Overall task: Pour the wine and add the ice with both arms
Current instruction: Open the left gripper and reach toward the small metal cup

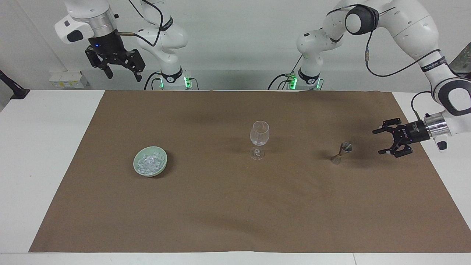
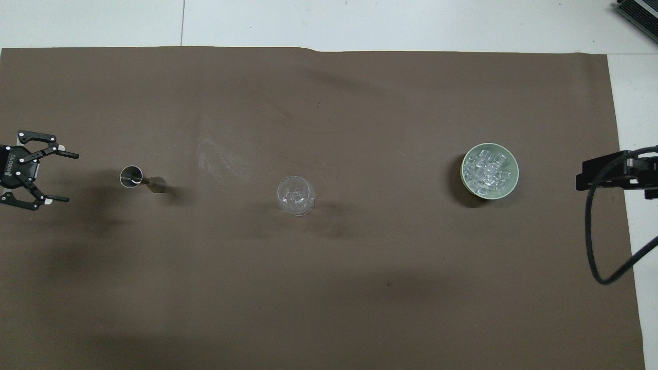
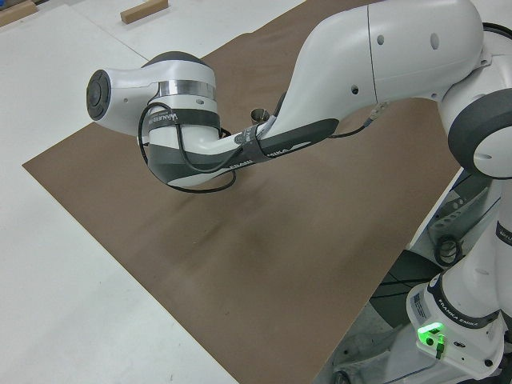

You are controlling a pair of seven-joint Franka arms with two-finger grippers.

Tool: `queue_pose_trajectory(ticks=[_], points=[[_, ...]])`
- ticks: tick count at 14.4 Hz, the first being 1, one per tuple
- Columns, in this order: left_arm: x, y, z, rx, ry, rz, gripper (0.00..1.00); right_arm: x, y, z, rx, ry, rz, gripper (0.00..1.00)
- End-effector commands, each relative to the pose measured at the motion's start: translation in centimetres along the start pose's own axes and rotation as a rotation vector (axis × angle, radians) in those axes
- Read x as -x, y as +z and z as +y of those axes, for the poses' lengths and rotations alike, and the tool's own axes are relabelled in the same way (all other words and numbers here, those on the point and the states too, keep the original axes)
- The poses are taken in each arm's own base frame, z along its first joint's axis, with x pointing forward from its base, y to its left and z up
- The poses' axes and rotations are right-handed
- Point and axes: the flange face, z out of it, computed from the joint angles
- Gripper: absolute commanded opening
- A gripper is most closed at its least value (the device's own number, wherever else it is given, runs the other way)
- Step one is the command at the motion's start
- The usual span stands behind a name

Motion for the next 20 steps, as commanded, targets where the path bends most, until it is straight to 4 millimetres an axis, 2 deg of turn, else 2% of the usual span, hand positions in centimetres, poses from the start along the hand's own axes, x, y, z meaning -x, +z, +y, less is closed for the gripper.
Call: queue_pose_trajectory(ticks=[1, 7, 9, 12, 17, 20], points=[[-1.8, 1.0, -0.5, 0.019, -0.066, -0.097, 1.00, 0.3, -0.1, 0.4, -0.019, -0.011, 0.007, 1.00], [-6.1, 5.8, 0.2, 0.023, -0.159, -0.275, 1.00, 0.3, -0.1, 0.4, -0.019, -0.011, 0.007, 1.00], [-6.4, 6.4, 0.3, 0.035, -0.178, -0.321, 1.00, 0.3, -0.1, 0.4, -0.019, -0.011, 0.008, 1.00], [-9.1, 6.3, -1.1, 0.046, -0.225, -0.388, 1.00, 0.3, -0.1, 0.4, -0.019, -0.011, 0.007, 1.00], [-9.0, 7.2, -1.1, 0.051, -0.224, -0.444, 1.00, 0.5, -0.1, 0.5, -0.017, -0.017, -0.009, 1.00], [-8.3, 7.8, -0.8, 0.067, -0.146, -0.495, 1.00, 0.3, -0.1, 0.6, -0.018, -0.016, -0.001, 1.00]])
